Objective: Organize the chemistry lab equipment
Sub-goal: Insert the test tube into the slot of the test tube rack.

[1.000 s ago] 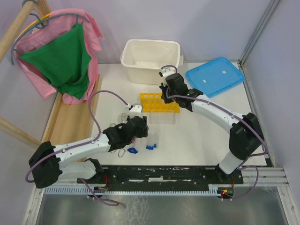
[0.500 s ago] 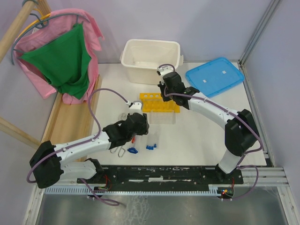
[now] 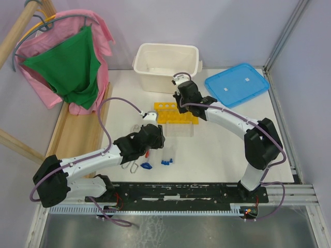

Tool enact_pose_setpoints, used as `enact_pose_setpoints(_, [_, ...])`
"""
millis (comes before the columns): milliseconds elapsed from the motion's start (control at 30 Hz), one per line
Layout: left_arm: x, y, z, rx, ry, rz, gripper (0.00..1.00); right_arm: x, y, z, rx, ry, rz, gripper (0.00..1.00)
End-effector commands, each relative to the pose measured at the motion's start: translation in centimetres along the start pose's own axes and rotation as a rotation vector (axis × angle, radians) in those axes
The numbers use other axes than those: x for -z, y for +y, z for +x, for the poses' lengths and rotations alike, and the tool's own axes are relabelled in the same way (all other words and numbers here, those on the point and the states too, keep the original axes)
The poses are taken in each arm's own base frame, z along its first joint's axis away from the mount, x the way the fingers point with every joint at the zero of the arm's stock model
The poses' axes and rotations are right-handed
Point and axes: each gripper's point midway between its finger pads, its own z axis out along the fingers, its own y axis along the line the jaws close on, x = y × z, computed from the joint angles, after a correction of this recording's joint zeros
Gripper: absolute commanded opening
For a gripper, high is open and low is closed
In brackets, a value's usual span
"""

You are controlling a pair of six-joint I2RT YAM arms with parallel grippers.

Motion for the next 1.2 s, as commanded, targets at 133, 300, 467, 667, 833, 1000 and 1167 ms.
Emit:
enact_pose_setpoints(133, [-0.1,-0.6,-1.1,0.008,-0.033,0.024,0.48,-0.6,0.3,-1.2,-0.021,-0.039,0.003,0.05])
enact_pose_setpoints(300, [-0.4,-0.8,-0.6,0.002,-0.014,0.027,0.53,-1.1,0.3,-0.4,-0.029,-0.022,0.009,0.26])
enact_pose_setpoints(467, [-0.6,-0.8,-0.1,-0.007,0.006,0.027,0.54,0.0,0.1,-0.9,-0.043,-0.052,0.005,0.33])
enact_pose_setpoints(667, [-0.8,-1.3,0.4,-0.018,0.037,0.047,0.51,2.8,-0.7,-1.6,-0.059,-0.088,0.021,0.35])
enact_pose_setpoints(833, [-0.9,-2.8,1.2,-0.025,0.074,0.091,0.44,7.2,-2.2,-1.8,-0.102,-0.134,0.057,0.35])
enact_pose_setpoints(1000, [-1.0,-4.5,2.7,-0.050,0.103,0.094,0.43,12.2,-5.6,-0.4,-0.170,-0.164,0.196,0.35])
enact_pose_setpoints(1167, [-1.6,-6.8,4.6,-0.076,0.152,0.092,0.43,14.9,-8.2,2.6,-0.210,-0.126,0.320,0.35])
